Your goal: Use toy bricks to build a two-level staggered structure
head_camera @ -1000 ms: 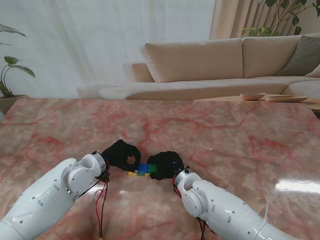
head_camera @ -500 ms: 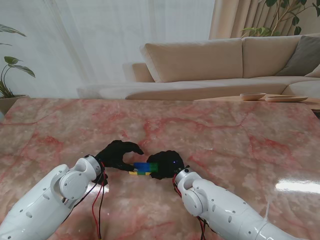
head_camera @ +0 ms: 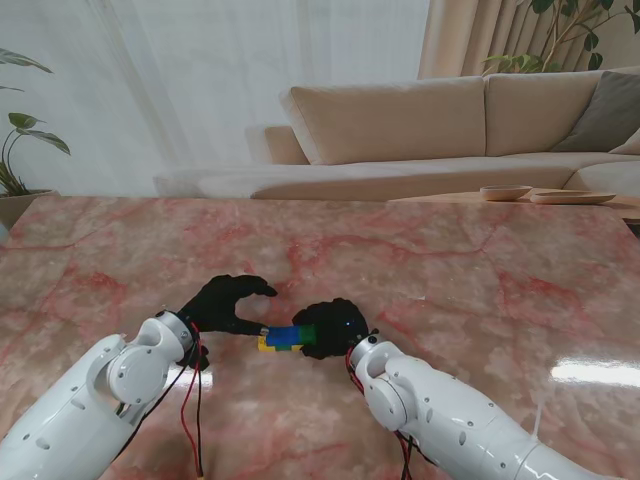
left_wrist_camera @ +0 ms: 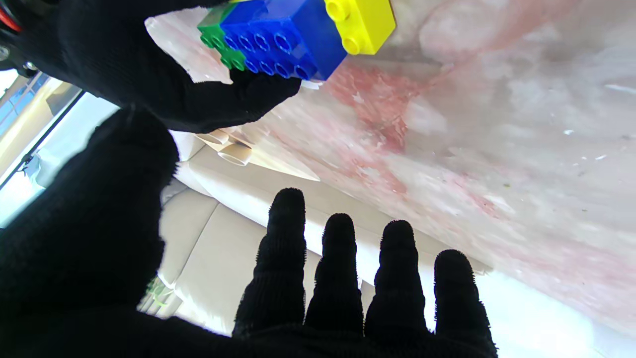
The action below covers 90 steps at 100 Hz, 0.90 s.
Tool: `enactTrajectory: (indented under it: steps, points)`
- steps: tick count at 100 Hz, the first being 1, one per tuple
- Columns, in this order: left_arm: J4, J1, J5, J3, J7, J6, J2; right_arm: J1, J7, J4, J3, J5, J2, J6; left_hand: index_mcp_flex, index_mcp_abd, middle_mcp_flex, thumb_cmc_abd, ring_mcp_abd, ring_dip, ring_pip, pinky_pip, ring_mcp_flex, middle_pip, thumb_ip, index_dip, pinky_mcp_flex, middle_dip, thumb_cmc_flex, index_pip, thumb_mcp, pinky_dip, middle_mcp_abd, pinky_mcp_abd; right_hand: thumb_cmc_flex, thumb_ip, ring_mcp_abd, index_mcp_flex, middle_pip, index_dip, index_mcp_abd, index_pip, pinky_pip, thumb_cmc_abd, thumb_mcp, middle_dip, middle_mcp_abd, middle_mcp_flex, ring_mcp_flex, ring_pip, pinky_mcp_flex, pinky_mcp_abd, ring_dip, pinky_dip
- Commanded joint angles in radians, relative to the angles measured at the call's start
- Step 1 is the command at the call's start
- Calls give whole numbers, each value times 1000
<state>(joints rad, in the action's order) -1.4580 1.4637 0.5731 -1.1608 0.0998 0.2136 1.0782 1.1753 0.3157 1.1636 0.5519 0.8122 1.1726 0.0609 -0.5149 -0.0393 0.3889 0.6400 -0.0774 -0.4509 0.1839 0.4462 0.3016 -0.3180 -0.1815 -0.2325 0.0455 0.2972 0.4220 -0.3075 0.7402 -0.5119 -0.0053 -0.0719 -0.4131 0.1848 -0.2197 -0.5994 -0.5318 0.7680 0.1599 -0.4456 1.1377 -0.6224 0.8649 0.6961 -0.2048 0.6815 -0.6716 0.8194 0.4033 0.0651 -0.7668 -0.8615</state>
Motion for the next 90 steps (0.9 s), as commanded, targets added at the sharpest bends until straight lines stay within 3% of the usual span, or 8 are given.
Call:
enactTrajectory:
  steps: [1,13,21,38,49,64,66,90]
  points:
    - [-13,9,1,-5,-6,-9,4,12,-31,3,-1,2,-7,11,29,10,-31,-26,38,12,-24,-30,-45,19,33,17,8,-15,-33,23,-37,-1,1,19,13,-42,27,41,8,-7,-31,29,-23,13,-38,-30,24,-51,39,-55,-24,1,54,8]
    - [-26,17,1,-19,-4,-17,4,19,-63,28,6,9,-17,17,41,24,-48,-36,36,16,-30,-57,-58,24,35,26,9,-16,-36,40,-58,7,4,28,29,-78,43,106,47,-39,-84,106,-95,68,-234,-87,54,-140,104,-114,-71,-7,96,16]
    - [-32,21,-9,-27,-2,-26,5,29,-76,48,20,14,-23,19,52,33,-64,-57,27,26,-40,-86,-72,32,40,34,7,-20,-37,55,-100,20,10,36,71,-99,55,147,76,-64,-115,152,-149,57,-266,-118,74,-194,149,-160,-108,-12,125,30]
    - [-40,24,-40,-44,18,-36,5,79,-98,127,82,42,-40,28,88,56,-100,-147,30,67,-56,-100,-93,56,76,62,-8,-58,-10,104,-288,63,13,51,177,-115,65,199,114,-100,-144,205,-255,72,-237,-167,89,-253,197,-224,-151,-23,167,51]
    - [-40,25,-67,-53,33,-32,4,125,-118,179,148,30,-47,-3,124,129,-113,-251,26,88,-51,10,-86,63,118,101,-16,-68,49,172,-512,162,27,54,243,-121,59,212,126,-108,-140,215,-291,102,-216,-177,85,-265,209,-233,-164,-25,170,49]
    - [-39,31,-100,-65,29,-16,8,195,-166,263,245,23,-62,-26,119,158,-124,-335,32,97,-45,64,-85,63,138,125,-25,-69,51,212,-619,218,49,117,318,-127,75,235,200,-126,-137,241,-412,131,-176,-228,82,-262,216,-377,-181,-38,245,76]
    - [-41,33,-101,-67,27,-15,9,206,-177,278,261,22,-65,-28,116,161,-124,-367,34,107,-40,71,-87,63,154,127,-27,-68,87,217,-706,239,52,126,325,-128,79,236,217,-130,-136,247,-436,134,-173,-242,82,-256,214,-408,-184,-41,262,88]
    - [-52,51,-109,-89,27,4,8,346,-266,414,447,-65,-76,-72,85,160,-121,-412,31,114,-42,67,-99,79,171,85,-29,-77,63,140,-735,243,57,137,424,-152,107,260,412,-218,-153,348,-652,179,-124,-451,120,-234,246,-695,-223,-15,435,277]
